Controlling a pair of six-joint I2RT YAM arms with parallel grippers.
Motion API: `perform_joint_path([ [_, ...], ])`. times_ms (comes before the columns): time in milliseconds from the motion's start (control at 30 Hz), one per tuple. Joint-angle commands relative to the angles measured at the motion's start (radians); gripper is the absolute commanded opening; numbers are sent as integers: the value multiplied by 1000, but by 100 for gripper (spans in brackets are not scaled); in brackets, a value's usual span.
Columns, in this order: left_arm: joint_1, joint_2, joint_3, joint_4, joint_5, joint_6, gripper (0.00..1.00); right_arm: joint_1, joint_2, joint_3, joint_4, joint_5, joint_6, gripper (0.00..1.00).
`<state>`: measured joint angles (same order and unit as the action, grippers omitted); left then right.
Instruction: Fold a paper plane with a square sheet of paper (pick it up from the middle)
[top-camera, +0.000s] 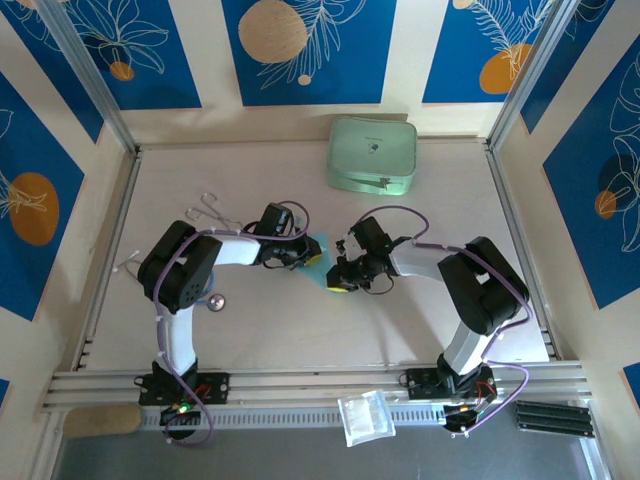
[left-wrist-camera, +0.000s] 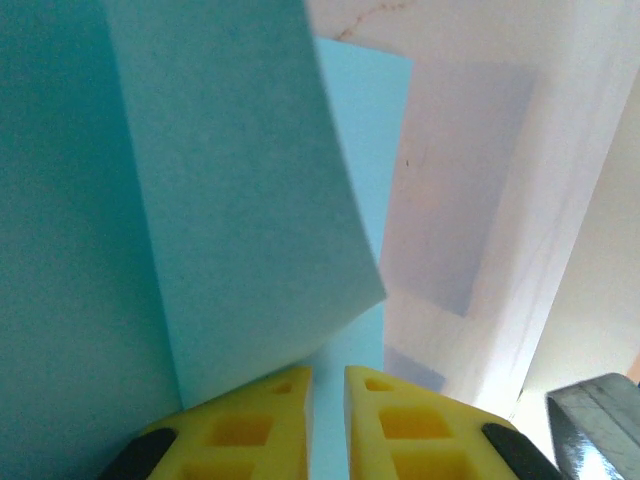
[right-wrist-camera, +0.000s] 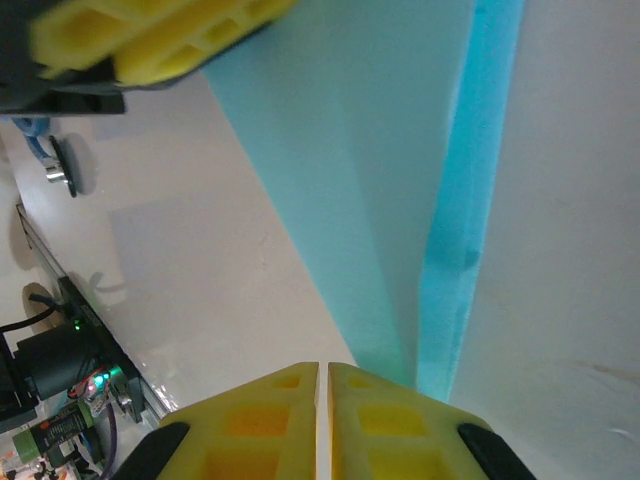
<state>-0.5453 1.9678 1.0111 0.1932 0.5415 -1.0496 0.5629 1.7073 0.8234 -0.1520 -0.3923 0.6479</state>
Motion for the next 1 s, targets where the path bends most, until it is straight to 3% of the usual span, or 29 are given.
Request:
perform_joint_path([
  [0,4,26,16,-27,-14,2,17,5,20,-16,-8,-23,9,12],
  [467,4,24,13,-21,-12,-2,17,3,63,-2,-15,-38,-2,12],
  [767,4,23,11,-22,-11,-1,17,-10,-58,-3,-13,-7,1,12],
  [967,4,24,12,-20,-9,-1,17,-9,-3,13,-15,-8,2,12],
])
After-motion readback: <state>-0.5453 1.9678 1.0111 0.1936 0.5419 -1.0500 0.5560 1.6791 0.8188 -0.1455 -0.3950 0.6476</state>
